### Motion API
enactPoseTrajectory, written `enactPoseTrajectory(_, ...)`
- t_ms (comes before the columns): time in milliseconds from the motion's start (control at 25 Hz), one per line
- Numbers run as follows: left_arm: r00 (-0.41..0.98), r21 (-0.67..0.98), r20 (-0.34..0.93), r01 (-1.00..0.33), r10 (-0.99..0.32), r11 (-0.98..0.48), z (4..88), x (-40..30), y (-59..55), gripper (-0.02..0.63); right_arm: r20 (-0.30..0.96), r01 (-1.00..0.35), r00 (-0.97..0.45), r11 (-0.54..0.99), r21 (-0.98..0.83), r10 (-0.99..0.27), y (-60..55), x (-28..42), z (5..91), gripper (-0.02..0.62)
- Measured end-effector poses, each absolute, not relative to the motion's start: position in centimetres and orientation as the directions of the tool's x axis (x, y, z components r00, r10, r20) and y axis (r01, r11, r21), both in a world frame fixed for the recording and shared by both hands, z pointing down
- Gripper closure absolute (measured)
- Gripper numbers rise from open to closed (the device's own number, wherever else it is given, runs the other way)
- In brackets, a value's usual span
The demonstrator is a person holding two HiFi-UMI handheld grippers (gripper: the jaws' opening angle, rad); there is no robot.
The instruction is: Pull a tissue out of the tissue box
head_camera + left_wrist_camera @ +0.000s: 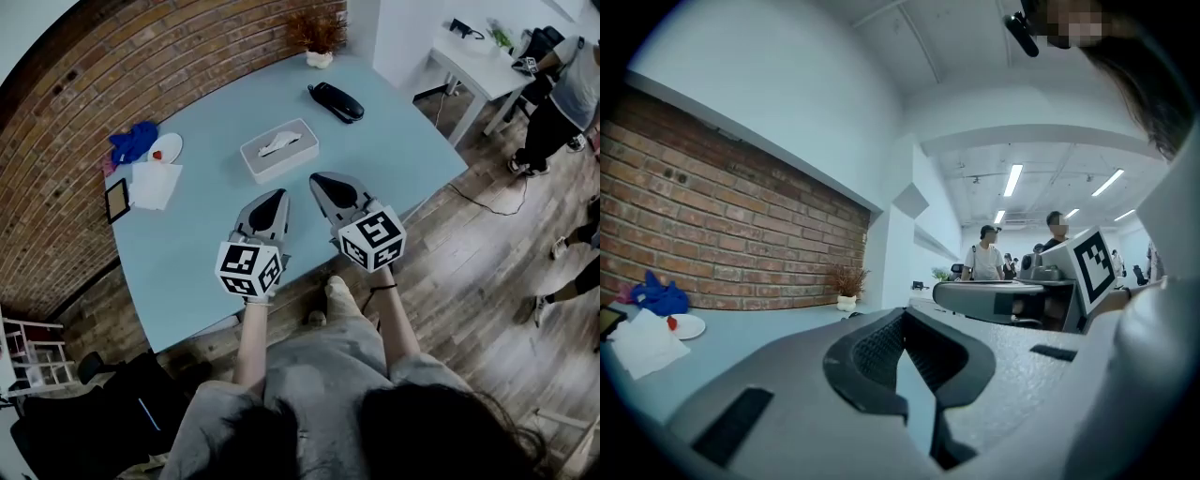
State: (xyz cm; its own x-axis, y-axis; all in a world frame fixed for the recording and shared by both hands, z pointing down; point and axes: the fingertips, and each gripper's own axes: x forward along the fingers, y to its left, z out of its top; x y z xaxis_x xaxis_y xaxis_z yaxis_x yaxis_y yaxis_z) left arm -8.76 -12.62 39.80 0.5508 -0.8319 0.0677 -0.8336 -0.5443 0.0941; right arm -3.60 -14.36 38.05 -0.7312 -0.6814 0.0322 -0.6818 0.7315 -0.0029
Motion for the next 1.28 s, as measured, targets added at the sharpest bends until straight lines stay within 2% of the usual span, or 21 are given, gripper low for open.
enactPoseTrajectory(920, 0.383, 0.181, 0.144, -0.917, -0.912, -0.356, 43.8, -9.8, -23.3, 0.603, 0.148, -0.513, -0.848, 0.858, 0.008, -0.509, -26.5, -4.7, 41.7, 0.597)
enactPoseTrajectory(1280, 0.323, 0.208, 0.184, -0.936, -0.928, -0.284, 45.6, -10.8, -25.1, 0.603, 0.252, -0.42, -0.868, 0.903, 0.091, -0.429, -29.6, -6.1, 43.7, 0.595)
